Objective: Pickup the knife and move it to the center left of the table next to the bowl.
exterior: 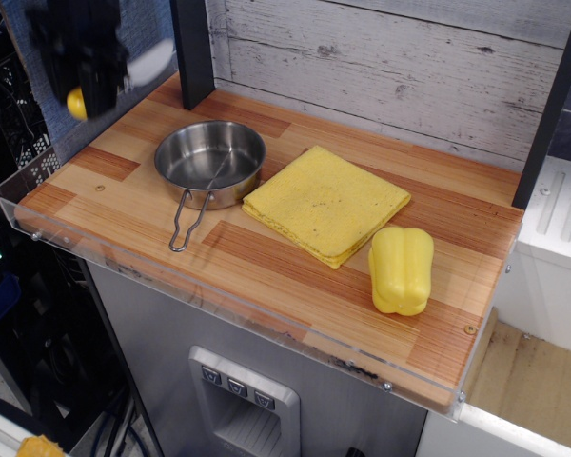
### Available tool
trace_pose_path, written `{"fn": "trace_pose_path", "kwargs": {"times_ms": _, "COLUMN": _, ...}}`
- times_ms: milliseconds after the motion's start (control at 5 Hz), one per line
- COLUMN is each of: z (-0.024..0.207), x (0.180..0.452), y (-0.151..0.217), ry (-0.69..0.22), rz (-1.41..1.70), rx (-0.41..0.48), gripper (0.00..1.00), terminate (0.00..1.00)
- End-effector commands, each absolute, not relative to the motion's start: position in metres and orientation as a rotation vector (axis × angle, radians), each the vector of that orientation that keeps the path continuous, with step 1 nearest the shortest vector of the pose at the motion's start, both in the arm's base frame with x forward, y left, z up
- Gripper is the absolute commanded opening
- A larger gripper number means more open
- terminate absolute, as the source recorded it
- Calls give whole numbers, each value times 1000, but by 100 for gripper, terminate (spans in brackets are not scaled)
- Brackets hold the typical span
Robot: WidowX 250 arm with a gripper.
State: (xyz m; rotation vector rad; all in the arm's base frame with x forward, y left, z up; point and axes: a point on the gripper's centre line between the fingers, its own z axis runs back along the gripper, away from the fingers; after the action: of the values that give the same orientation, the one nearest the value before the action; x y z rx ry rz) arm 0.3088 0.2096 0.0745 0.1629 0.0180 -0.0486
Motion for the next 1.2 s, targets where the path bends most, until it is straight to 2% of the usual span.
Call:
{"fn": "trace_pose_path", "kwargs": {"times_ms": 0, "z": 49, "x": 321, "y": 230, "ry": 61, "rz": -28, "rx": 151, "gripper": 0, "terminate": 0}}
{"fn": "trace_pose_path", "kwargs": {"times_ms": 200, "z": 35, "x": 320, "y": 229, "ry": 98, "rz": -47, "rx": 145, "gripper": 0, "terminate": 0}}
{"fn": "trace_pose_path", "kwargs": {"times_ms": 400, "z": 32, "x": 317, "y": 226, "ry": 108, "rz": -63, "rx": 152, "gripper": 0, "terminate": 0}}
{"fn": "trace_pose_path", "kwargs": {"times_ms": 600, "z": 41, "x": 316, "y": 223, "ry": 80, "rz": -58, "rx": 171, "gripper": 100, "terminate": 0}}
{"fn": "trace_pose_path", "kwargs": {"times_ms": 1000, "z": 80, "x": 316, "y": 210, "ry": -65, "rz": -92, "rx": 173, "gripper": 100, "terminate": 0}}
